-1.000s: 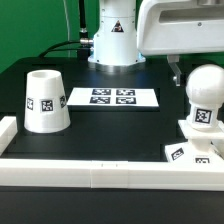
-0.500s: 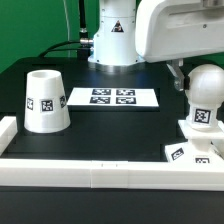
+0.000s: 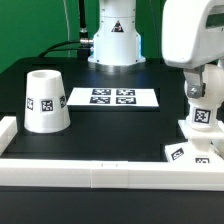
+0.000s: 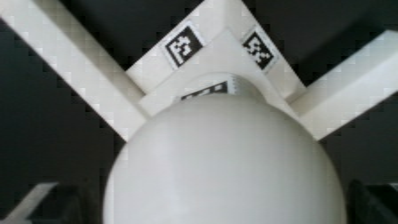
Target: Assemble lamp
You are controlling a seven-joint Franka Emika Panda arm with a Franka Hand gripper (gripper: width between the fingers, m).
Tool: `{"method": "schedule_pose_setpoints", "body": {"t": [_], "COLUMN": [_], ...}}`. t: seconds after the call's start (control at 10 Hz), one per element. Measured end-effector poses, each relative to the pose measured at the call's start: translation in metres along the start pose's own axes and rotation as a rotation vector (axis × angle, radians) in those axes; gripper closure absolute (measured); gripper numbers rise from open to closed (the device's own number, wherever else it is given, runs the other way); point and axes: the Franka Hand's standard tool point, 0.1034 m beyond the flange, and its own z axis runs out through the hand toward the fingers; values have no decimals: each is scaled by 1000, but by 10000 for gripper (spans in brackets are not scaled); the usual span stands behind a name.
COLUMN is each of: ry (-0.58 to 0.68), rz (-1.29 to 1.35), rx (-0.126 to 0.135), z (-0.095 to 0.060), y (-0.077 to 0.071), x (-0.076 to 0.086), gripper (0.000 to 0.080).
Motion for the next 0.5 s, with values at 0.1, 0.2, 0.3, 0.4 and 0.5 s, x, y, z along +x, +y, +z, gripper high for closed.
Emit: {"method": "schedule_pose_setpoints", "body": {"t": [0.1,0.2,0.3,0.4,0.5], "ry": [-6,-10,-15,-19,-21], "rz": [-68,-158,-196,-281,-335], "rx": [-6,-8,-9,-10,-8], "z": [0,0,1,3,4], "y": [0,0,0,0,0], "x": [0,-1,-1,-2,-2], "gripper": [101,101,101,101,101]}}
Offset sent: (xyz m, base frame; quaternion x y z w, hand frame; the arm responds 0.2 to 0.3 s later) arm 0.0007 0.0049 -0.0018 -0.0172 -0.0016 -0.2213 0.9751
